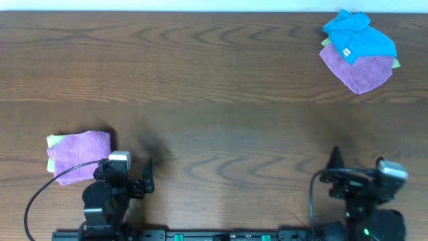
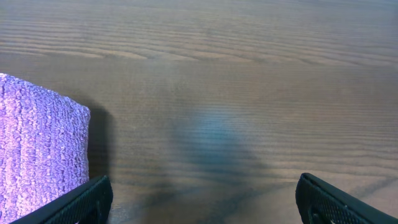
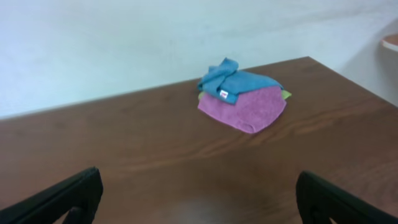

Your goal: Fold the cloth

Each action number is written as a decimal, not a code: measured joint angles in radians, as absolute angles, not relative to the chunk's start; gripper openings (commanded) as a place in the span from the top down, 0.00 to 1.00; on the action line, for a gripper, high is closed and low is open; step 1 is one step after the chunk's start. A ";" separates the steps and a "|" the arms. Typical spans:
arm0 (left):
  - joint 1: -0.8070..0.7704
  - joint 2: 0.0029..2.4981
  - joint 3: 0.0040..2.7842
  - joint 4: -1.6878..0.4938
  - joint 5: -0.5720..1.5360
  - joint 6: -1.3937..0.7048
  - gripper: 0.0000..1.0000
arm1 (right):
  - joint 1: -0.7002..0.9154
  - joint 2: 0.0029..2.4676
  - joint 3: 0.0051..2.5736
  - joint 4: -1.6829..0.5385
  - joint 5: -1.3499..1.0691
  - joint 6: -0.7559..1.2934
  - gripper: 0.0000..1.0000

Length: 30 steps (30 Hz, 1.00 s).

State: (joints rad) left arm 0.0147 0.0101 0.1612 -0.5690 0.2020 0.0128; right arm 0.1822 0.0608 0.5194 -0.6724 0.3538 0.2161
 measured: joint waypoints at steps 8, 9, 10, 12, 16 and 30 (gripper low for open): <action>0.015 0.010 0.161 -0.569 0.202 0.020 0.05 | 0.006 0.061 0.356 -0.609 0.169 0.132 0.01; 0.015 0.010 0.161 -0.569 0.202 0.020 0.05 | -0.007 0.061 0.345 -0.609 0.151 0.127 0.01; 0.015 0.010 0.161 -0.569 0.202 0.020 0.05 | -0.017 0.061 0.336 -0.608 0.138 0.125 0.01; 0.015 0.010 0.161 -0.569 0.202 0.020 0.05 | -0.030 0.061 0.317 -0.608 0.113 0.121 0.01; 0.015 0.010 0.161 -0.569 0.202 0.021 0.05 | -0.031 0.061 0.278 -0.608 0.075 0.116 0.01; 0.015 0.010 0.161 -0.569 0.202 0.023 0.05 | -0.031 0.049 0.168 -0.616 0.022 0.108 0.01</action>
